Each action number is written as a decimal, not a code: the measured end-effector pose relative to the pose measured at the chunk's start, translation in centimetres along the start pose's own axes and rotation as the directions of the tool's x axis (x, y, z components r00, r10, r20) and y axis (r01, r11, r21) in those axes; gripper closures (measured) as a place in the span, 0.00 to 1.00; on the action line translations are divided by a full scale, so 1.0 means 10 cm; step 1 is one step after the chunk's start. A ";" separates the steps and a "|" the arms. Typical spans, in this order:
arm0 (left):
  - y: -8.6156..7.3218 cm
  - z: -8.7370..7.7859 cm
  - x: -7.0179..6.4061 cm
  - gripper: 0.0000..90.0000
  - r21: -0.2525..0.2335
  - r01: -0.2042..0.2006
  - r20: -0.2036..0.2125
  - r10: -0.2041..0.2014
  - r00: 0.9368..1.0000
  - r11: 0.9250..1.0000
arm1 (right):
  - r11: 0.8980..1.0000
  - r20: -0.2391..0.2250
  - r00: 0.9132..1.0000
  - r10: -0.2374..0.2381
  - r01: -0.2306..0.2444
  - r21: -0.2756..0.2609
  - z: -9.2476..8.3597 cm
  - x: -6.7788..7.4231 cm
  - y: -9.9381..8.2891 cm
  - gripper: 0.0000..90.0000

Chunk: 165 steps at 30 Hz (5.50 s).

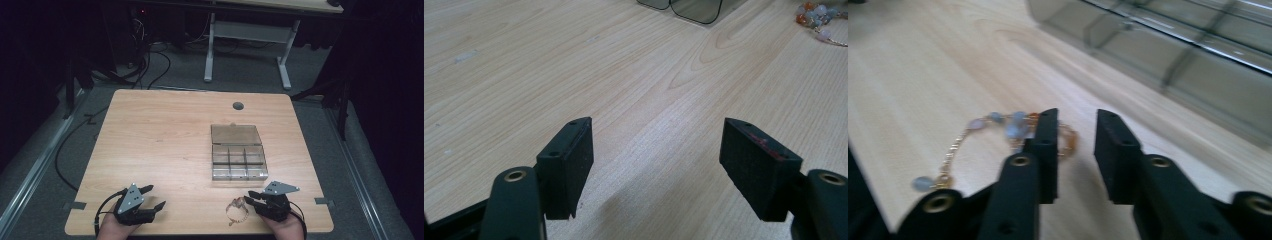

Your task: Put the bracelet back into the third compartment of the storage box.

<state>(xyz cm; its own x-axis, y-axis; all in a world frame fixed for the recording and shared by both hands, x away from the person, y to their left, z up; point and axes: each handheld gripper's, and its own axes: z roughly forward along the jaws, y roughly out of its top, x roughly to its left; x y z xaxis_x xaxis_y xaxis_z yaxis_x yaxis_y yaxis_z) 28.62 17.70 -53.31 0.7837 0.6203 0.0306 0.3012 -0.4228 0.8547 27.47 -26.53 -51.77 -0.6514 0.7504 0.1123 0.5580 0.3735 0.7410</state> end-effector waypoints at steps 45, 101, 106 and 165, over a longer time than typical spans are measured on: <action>0.00 0.00 0.00 0.34 0.006 0.001 0.005 -0.001 1.000 1.000 | 0.998 0.014 1.000 -0.023 0.022 0.064 0.11 -0.01 0.04 0.98; -0.01 -0.01 -0.02 0.34 -0.002 -0.023 0.015 0.023 1.000 1.000 | 0.856 0.180 0.971 0.159 -0.227 0.465 -0.38 -0.52 0.09 0.45; -0.01 -0.01 -0.02 0.34 -0.001 -0.024 0.014 0.025 1.000 1.000 | 0.831 0.178 0.971 0.157 -0.227 0.508 -0.35 -0.52 0.16 0.41; -0.01 -0.01 -0.02 0.34 -0.004 -0.030 0.021 0.030 0.999 1.000 | 0.746 0.136 0.991 0.015 -0.102 0.658 0.21 -0.42 0.65 0.55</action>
<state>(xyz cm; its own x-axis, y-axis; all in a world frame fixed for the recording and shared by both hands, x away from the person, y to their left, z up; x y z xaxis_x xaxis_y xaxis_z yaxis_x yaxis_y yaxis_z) 28.34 17.67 -53.32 0.8038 0.5932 0.0448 0.2758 -0.4384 0.8554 34.92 -26.09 -48.87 -0.5666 0.8234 0.0324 0.8212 0.5609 0.1053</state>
